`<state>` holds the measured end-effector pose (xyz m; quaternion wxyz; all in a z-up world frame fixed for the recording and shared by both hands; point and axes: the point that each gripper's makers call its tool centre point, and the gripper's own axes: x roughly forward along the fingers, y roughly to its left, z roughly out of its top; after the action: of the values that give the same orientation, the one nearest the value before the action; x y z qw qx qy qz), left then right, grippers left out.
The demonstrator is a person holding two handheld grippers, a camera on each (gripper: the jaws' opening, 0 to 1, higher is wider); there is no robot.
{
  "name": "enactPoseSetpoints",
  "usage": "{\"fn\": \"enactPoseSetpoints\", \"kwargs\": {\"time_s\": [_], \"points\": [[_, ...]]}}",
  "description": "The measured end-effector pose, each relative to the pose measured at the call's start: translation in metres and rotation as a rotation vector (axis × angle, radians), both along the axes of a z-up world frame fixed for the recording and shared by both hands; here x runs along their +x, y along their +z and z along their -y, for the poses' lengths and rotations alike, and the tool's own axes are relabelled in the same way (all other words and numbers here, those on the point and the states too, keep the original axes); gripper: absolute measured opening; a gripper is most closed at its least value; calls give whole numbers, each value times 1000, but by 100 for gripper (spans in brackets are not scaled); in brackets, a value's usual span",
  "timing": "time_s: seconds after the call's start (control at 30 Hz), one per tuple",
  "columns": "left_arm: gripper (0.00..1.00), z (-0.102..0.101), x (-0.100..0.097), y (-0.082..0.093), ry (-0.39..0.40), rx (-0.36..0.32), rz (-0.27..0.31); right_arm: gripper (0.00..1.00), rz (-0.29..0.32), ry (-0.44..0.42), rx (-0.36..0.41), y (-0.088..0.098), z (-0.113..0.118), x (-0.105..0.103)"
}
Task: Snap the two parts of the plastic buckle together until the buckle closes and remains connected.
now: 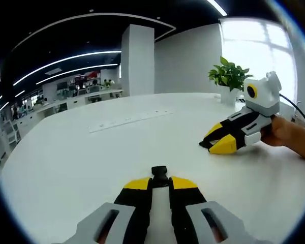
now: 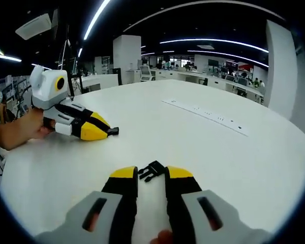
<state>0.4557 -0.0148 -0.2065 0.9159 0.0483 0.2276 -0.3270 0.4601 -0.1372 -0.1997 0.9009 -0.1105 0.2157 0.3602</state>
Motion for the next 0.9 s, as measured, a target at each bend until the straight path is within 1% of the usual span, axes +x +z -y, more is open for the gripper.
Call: {"fn": "enactPoseSetpoints", "kwargs": {"time_s": [0.1,0.17,0.27,0.37,0.4,0.5,0.6,0.73,0.9], "points": [[12,-3,-1,0,-11,-9,-13,22,0,-12,3,-1,3,-3],[12,-4,-3,0,-23,-10,-20,22,0,-12,-3,-1,3,-14],[12,-6,-9,1,-28,7,-24,22,0,-17,0,-1,6,-17],[12,-9,-8,0,-29,12,-32,22,-4,-30,0,-2,10,-20],[12,-9,-9,0,-29,14,-32,22,-8,-42,4,-3,10,-25],[12,-9,-13,0,-40,20,-27,23,-15,-57,-3,-6,12,-31],[12,-9,-19,1,-48,26,-35,25,-20,-58,-1,-5,12,-37],[12,-9,-30,1,-66,35,-38,24,-24,-61,2,-2,13,-48],[12,-10,-35,1,-72,33,-37,23,-30,-42,14,1,6,-54]]}}
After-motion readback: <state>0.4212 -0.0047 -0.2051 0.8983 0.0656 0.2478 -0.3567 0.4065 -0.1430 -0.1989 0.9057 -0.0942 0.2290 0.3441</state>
